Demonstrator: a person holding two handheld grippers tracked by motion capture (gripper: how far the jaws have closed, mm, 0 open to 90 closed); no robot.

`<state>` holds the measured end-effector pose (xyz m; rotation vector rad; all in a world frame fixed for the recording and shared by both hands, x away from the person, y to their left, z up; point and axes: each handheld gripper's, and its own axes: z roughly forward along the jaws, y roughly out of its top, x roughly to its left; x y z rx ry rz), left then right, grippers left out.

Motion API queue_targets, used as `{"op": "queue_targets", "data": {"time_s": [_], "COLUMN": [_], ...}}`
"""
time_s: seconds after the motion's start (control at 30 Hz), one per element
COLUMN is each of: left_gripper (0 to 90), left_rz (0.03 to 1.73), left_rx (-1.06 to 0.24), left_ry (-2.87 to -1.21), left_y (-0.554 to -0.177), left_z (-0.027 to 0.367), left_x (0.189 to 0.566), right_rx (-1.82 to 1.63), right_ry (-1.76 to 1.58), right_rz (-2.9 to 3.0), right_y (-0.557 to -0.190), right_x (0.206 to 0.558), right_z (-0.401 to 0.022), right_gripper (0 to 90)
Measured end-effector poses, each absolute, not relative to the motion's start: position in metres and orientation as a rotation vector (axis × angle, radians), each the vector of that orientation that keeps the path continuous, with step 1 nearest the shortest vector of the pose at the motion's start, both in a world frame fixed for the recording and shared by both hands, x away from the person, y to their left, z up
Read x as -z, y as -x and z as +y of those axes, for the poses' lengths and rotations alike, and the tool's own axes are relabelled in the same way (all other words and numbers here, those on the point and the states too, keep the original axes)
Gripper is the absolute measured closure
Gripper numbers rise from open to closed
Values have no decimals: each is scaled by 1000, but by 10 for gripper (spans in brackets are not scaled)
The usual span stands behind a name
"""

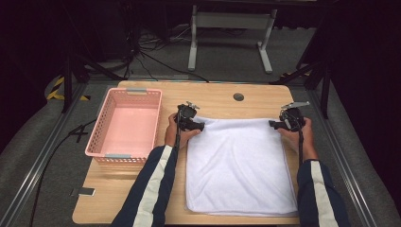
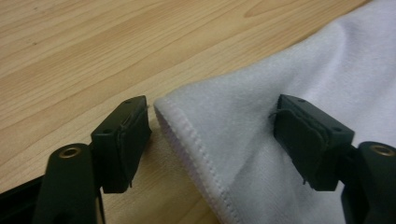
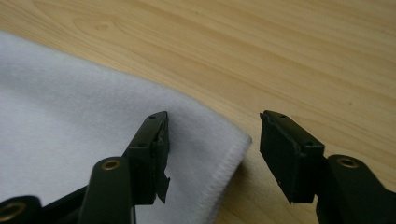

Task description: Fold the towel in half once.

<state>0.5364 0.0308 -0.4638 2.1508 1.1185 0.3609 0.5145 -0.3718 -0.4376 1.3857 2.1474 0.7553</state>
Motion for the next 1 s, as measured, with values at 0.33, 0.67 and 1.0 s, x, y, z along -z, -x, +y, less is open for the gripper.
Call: {"op": "queue_targets", "data": {"time_s": [0.33, 0.67, 1.0], "left_gripper": [412, 751, 739], "left_rz": [1035, 1016, 970], "left_rx": [-325, -282, -320], "left_ry": [-2185, -2199, -2097], "left_y": [-536, -532, -509], "left_z": [30, 25, 30], "left_x": [461, 457, 425], "right_rx": [-835, -942, -1063], "right_ry": [-1459, -1386, -1254], "right_rz": [2141, 2234, 2208], "right_y": [-524, -522, -499], "right_x": [451, 450, 422], "right_z": [-382, -378, -384], "right_gripper": [363, 794, 835]}}
